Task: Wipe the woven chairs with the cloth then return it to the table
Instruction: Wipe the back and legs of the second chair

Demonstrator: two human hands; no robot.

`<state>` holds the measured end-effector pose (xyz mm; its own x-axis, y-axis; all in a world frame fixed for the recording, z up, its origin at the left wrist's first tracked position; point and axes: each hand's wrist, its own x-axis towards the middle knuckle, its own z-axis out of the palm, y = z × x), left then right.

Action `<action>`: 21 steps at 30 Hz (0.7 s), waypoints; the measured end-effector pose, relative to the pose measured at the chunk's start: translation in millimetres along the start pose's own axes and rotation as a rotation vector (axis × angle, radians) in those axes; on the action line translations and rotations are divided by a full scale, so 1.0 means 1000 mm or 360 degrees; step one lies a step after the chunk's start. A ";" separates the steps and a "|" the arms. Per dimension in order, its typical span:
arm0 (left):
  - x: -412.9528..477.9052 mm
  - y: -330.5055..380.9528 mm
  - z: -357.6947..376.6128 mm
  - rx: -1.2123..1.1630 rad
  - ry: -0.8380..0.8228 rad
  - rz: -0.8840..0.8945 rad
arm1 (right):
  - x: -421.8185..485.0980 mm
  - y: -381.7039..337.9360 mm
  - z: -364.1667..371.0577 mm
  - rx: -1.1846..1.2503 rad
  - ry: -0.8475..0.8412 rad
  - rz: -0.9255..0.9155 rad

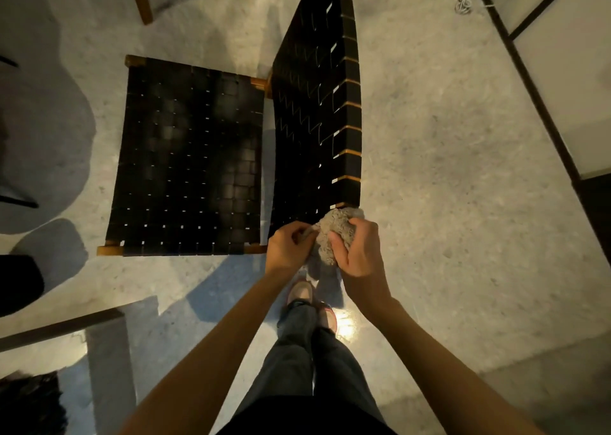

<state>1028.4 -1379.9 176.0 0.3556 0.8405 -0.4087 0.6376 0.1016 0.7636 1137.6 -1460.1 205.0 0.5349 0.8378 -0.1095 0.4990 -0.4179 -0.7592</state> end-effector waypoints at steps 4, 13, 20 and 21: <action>-0.008 -0.011 0.003 -0.0069 -0.0011 -0.0051 | -0.001 0.021 -0.010 -0.0555 -0.0183 -0.0531; -0.036 -0.015 0.003 -0.0092 0.0125 -0.0025 | 0.008 0.029 -0.026 -0.0802 -0.0222 -0.0710; -0.047 0.013 -0.002 -0.0151 0.0209 0.0292 | -0.011 0.007 0.006 -0.0224 0.0092 0.0208; -0.048 0.015 -0.002 -0.0144 0.0162 0.0339 | -0.011 0.007 0.005 -0.0175 0.0067 0.0212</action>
<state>1019.8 -1418.0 208.2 0.4019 0.8969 -0.1847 0.4901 -0.0403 0.8707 1132.2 -1470.2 198.2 0.6283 0.7579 -0.1758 0.4922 -0.5622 -0.6646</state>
